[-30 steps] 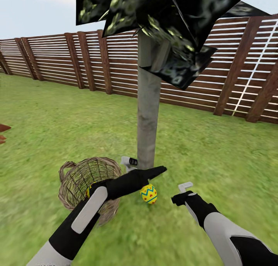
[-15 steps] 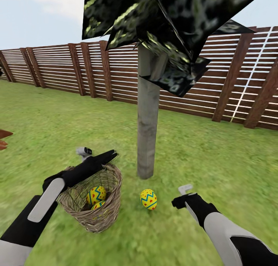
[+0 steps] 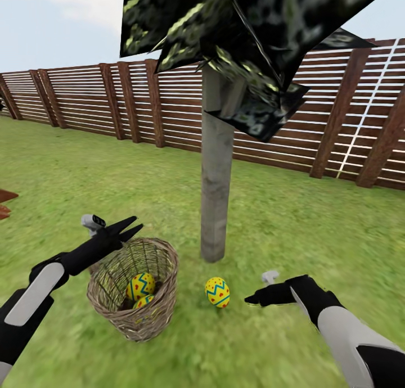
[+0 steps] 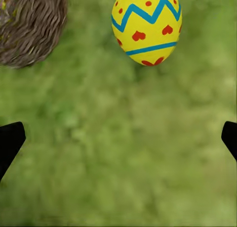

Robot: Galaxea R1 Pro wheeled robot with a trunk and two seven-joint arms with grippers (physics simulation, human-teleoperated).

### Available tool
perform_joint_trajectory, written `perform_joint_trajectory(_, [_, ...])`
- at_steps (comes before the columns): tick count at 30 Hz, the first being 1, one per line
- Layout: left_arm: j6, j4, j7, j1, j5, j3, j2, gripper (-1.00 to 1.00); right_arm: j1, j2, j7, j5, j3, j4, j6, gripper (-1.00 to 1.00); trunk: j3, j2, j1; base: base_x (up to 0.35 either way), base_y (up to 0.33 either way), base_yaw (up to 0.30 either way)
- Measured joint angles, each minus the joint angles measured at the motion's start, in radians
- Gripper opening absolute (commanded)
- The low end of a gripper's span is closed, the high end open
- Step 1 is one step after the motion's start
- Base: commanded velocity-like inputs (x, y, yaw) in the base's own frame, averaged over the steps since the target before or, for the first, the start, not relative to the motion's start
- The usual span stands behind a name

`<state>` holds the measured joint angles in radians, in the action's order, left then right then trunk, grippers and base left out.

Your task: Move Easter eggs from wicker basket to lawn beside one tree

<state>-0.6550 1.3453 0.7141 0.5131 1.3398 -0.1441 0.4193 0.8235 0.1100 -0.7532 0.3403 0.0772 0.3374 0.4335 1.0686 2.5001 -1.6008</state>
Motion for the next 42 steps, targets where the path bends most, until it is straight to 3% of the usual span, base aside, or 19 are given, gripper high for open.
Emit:
perform_joint_trajectory(3, [0.0, -0.016, 0.001, 0.0, -0.001, 0.015, 0.0, 1.0, 0.0, 0.024, -0.132, 0.0, 0.064, 0.045, 0.0, 1.0, 0.0, 0.0, 0.0, 0.222, 0.214, 0.0])
perform_joint_trajectory(5, [0.0, -0.028, 0.001, 0.0, -0.001, 0.017, 0.0, 1.0, -0.002, 0.027, -0.168, 0.0, 0.089, 0.068, 0.0, 1.0, 0.0, 0.0, 0.0, 0.218, 0.235, 0.0])
perform_joint_trajectory(13, [0.004, -0.058, 0.001, 0.0, 0.0, 0.02, 0.0, 1.0, -0.008, 0.04, -0.29, -0.001, 0.108, 0.086, 0.001, 1.0, 0.0, 0.0, 0.0, 0.126, 0.142, 0.0])
perform_joint_trajectory(17, [0.007, -0.06, 0.003, 0.0, 0.0, 0.019, -0.009, 1.0, -0.009, 0.055, -0.306, -0.003, 0.109, 0.086, 0.001, 1.0, -0.008, 0.0, 0.001, 0.006, 0.007, 0.0])
perform_joint_trajectory(42, [-0.009, -0.063, -0.002, 0.003, 0.0, 0.023, -0.007, 1.0, -0.009, 0.058, -0.306, -0.003, 0.111, 0.083, 0.003, 1.0, -0.088, -0.175, 0.096, 0.0, 0.0, -0.021])
